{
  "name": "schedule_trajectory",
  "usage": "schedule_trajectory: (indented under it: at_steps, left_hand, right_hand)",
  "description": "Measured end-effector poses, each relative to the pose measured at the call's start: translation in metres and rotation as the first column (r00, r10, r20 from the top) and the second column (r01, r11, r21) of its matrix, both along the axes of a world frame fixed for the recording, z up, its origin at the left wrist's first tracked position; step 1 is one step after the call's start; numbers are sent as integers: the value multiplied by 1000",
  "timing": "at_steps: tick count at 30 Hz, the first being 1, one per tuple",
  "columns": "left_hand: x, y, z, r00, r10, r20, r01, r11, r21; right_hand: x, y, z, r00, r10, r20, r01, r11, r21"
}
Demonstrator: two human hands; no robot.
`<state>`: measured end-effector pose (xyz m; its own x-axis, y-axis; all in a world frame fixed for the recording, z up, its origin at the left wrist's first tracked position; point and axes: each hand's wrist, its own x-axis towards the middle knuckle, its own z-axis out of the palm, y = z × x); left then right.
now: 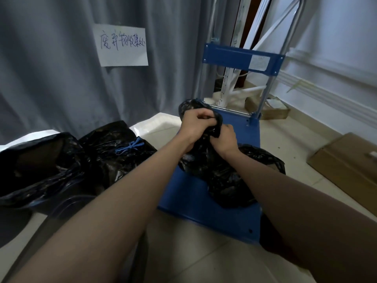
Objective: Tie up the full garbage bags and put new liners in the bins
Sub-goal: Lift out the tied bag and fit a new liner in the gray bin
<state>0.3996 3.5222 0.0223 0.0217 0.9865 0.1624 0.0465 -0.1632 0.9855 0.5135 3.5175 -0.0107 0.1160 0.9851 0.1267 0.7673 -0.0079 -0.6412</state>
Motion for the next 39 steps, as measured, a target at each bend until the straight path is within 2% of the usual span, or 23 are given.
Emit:
schedule_trajectory:
  at_steps: [3, 7, 11, 15, 18, 21, 23, 29, 31, 34, 36, 39]
  left_hand:
    - [-18, -11, 29, 994, 28, 101, -28, 1000, 1]
    - [-59, -21, 61, 975, 192, 108, -204, 972, 115]
    - [-107, -31, 78, 965, 260, -46, -248, 952, 179]
    - [-140, -52, 91, 972, 150, -184, -135, 987, 91]
    - [-156, -75, 105, 960, 44, -276, -38, 999, 29]
    - [-174, -96, 122, 905, 22, -425, -7, 999, 35]
    - [-186, -114, 138, 863, 42, -504, -25, 999, 40]
    - [-221, -169, 154, 762, 3, -648, -21, 1000, -20]
    - [-231, -184, 145, 716, -24, -697, -15, 999, -49]
    - [-245, -205, 128, 618, -63, -783, -27, 994, -102]
    - [-254, -217, 116, 559, -121, -820, -36, 985, -169]
    - [-271, -228, 97, 433, -180, -883, -40, 975, -218]
  right_hand:
    - [-15, -6, 25, 971, -2, -239, 13, 999, 45]
    - [-38, -15, 65, 875, -65, -481, 110, 992, 66]
    - [-58, -24, 106, 727, -31, -686, 169, 976, 135]
    - [-80, -35, 139, 567, -3, -824, 215, 966, 145]
    - [-100, -46, 161, 444, 24, -896, 126, 988, 88]
    - [-121, -56, 175, 382, 64, -922, -44, 998, 51]
    - [-136, -67, 183, 381, 90, -920, -194, 981, 16]
    - [-178, -113, 181, 528, 251, -811, -476, 879, -38]
    - [-186, -132, 169, 587, 310, -748, -574, 811, -114]
    - [-198, -161, 146, 621, 365, -694, -671, 704, -230]
    - [-208, -175, 123, 614, 336, -714, -690, 668, -279]
    - [-227, -187, 85, 568, 182, -803, -681, 652, -334]
